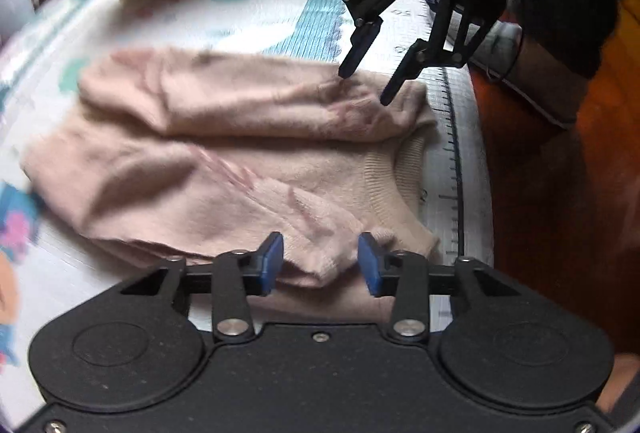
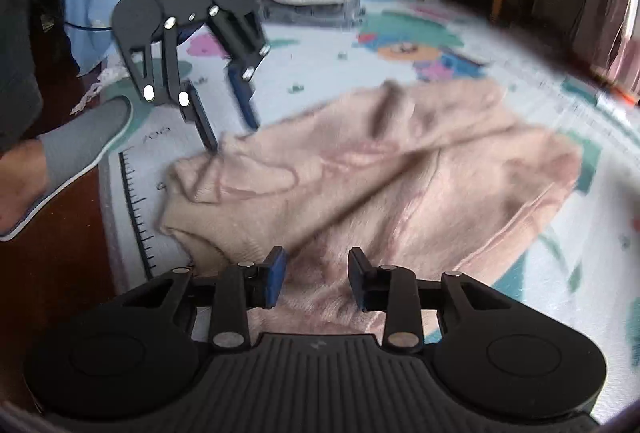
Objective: Fold clothes
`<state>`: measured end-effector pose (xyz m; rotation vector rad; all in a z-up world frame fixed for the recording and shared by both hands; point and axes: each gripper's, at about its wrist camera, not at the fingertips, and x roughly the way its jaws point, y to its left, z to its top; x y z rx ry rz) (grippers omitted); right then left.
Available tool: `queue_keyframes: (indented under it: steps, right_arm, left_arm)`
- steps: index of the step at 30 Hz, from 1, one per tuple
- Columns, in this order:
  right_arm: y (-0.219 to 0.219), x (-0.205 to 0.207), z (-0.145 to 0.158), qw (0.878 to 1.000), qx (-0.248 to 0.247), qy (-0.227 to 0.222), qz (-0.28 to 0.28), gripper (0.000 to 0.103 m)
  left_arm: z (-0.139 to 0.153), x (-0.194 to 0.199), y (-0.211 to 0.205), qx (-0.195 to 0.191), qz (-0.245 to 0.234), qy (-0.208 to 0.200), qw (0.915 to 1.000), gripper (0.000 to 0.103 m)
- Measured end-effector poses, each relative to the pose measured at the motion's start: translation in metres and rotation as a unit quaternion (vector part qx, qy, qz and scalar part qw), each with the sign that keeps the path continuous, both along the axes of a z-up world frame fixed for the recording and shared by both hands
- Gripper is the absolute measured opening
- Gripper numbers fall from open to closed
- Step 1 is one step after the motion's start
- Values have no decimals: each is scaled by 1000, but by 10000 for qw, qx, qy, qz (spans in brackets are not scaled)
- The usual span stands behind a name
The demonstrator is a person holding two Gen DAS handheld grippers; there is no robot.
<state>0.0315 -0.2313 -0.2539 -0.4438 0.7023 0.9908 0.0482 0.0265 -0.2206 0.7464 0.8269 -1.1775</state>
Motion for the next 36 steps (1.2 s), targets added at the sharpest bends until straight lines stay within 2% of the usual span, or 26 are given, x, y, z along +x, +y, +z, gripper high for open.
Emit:
queue_keyframes:
  steps: [3,6,8,11,13,15,18,20,22,27,29,30,32,35,36]
  right_arm:
    - [6,-19,0,9990,-223,-279,276,45]
    - [21,-30,-5,9948,-589,-512,656,49]
    - [30,-30,-8,9935,-747,-509,693,49]
    - [39,-32,-14,9916,-961,-496,711,44]
    - [39,-32,-16,9919,-1000,-486,609,37]
    - [37,-27,-18,9928,-1022,-408,468,31]
    - [36,-23,-20,9930,-1056,-356,391,31]
    - [37,-23,-20,9928,-1071,-357,406,30]
    - [36,-24,-21,9929,-1069,-346,387,30]
    - [39,-29,-23,9905,-1198,-532,418,31]
    - [38,-27,-22,9921,-1115,-432,366,30]
    - [36,-24,-20,9940,-1008,-289,305,20]
    - [32,-16,-15,9966,-804,-60,142,16]
    - [26,-17,3,9991,-344,-221,97,15]
    - [24,-18,11,9994,-140,-315,82,15]
  left_arm:
    - [1,-28,-9,133,-183,-495,9985,41]
    - [-8,-50,-30,107,44,-796,9968,41]
    - [-17,-51,-37,140,310,-669,9972,41]
    - [-35,-45,-40,437,654,-507,9956,40]
    - [-44,-40,-35,466,921,-266,9943,40]
    - [-48,-38,-33,419,990,-177,9941,39]
    - [-51,-33,-38,421,1086,-119,9931,39]
    - [-51,-25,-41,393,1312,108,9905,38]
    - [-51,-18,-42,422,1423,213,9887,31]
    - [-49,-21,-43,466,1463,144,9880,16]
    - [-47,-25,-43,418,1535,83,9872,12]
    - [-46,-27,-42,404,1523,49,9875,11]
    - [-40,-28,-40,326,1539,27,9875,10]
    - [-26,-27,-36,100,1613,20,9868,10]
    - [-20,-26,-34,-87,1636,63,9865,10]
